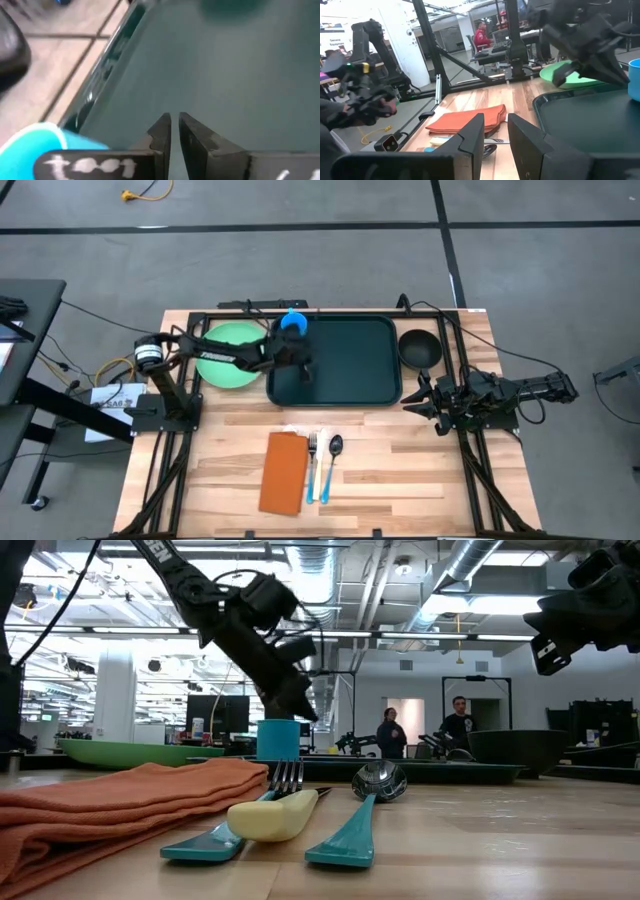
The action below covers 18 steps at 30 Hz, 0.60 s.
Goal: Set up tray
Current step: Put the blue mug on the black serving tray
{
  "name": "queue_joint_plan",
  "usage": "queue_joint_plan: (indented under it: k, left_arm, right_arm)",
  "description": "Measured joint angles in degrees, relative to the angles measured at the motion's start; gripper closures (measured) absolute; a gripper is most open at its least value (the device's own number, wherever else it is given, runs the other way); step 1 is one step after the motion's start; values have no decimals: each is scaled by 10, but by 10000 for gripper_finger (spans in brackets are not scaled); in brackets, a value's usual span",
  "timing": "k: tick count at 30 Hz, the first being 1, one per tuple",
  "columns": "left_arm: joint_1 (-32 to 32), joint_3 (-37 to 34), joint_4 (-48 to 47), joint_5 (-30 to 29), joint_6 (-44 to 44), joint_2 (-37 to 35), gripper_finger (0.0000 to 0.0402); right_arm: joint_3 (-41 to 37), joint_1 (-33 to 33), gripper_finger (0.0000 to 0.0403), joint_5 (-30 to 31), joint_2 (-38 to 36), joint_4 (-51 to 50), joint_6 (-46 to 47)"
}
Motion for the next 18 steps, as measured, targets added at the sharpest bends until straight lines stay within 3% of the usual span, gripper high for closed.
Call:
queue_joint_plan:
  k: [4, 18]
  left_arm:
    - [28, 0, -22, 16, -5, 0, 374]
    - [59, 1, -53, -87, 5, 2, 374]
  right_arm:
    - [0, 0, 321, 0, 0, 0, 0]
    - [0, 0, 321, 0, 0, 0, -1]
